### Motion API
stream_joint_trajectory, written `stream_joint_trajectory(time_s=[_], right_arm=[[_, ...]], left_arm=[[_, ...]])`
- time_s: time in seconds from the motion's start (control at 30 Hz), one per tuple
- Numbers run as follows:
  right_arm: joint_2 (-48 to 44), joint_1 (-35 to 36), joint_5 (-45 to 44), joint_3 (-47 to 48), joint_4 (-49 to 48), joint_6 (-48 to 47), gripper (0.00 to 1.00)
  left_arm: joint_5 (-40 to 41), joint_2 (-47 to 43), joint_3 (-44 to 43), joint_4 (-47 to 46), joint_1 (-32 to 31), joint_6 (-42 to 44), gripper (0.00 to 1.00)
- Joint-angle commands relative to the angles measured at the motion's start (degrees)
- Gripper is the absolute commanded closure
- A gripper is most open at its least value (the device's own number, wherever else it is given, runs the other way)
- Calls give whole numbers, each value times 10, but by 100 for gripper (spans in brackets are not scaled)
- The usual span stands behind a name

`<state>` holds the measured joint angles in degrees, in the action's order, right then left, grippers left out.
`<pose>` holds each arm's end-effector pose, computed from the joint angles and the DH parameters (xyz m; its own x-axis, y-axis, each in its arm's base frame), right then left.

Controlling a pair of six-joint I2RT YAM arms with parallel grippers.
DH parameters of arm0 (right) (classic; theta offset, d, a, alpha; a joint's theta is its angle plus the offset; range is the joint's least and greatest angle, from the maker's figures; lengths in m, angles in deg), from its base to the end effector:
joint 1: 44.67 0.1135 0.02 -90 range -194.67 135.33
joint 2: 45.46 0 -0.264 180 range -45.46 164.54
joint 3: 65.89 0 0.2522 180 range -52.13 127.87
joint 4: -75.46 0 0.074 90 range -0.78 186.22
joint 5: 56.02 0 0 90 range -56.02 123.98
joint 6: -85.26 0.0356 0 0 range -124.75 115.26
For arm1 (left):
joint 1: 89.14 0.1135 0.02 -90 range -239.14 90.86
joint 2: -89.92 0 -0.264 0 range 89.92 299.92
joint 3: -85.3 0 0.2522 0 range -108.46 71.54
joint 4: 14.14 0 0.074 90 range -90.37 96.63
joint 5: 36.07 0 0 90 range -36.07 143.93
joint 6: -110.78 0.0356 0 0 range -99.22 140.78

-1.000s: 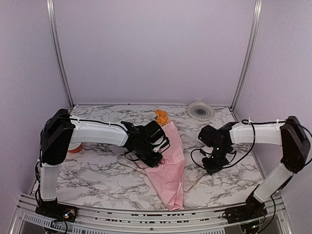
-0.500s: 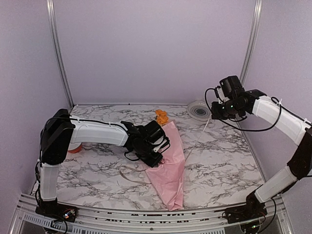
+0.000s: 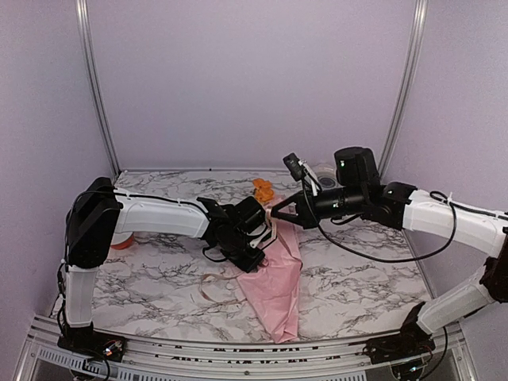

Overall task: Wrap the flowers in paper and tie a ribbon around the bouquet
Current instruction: Cross the ribbon over the folded bouquet.

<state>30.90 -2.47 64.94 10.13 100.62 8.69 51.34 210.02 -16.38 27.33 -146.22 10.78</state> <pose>0.2131 0.2180 0.3236 -0.5239 -0.2062 -0.8265 -0.8208 0.3817 0.4250 0.2414 -0.3758 0.1674 -0.6107 0.6242 -0.4873 0.7563 0.6420 -0.1256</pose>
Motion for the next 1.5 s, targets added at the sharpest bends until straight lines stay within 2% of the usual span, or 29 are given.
stream_joint_trajectory(time_s=[0.0,0.23,0.43,0.57,0.73,0.93,1.03,1.13,1.3,1.4,1.47], right_arm=[[8,0,167,-114,-230,92,100],[67,0,174,-203,-314,128,100],[146,-13,143,-219,-306,121,100],[188,-36,139,-235,-341,138,100],[237,-55,129,-219,-334,133,100],[268,-57,118,-196,-303,116,100],[274,-59,124,-196,-315,125,100],[277,-61,141,-201,-345,142,100],[285,-64,157,-196,-353,149,100],[282,-64,158,-197,-348,146,100],[279,-64,156,-198,-350,146,100]], left_arm=[[-14,12,-8,21,-3,3,100],[-24,12,-5,18,0,5,100],[-33,0,16,-3,5,-3,100],[-25,-18,34,-24,8,-15,100],[-8,-86,66,-98,7,-28,100],[-8,-185,103,-145,2,11,100],[-49,-217,108,-151,-19,65,100],[-132,-225,103,-168,-55,122,100],[-247,-175,59,-215,-78,130,100],[-268,-145,26,-211,-80,139,100],[-245,-134,24,-207,-79,160,100]])
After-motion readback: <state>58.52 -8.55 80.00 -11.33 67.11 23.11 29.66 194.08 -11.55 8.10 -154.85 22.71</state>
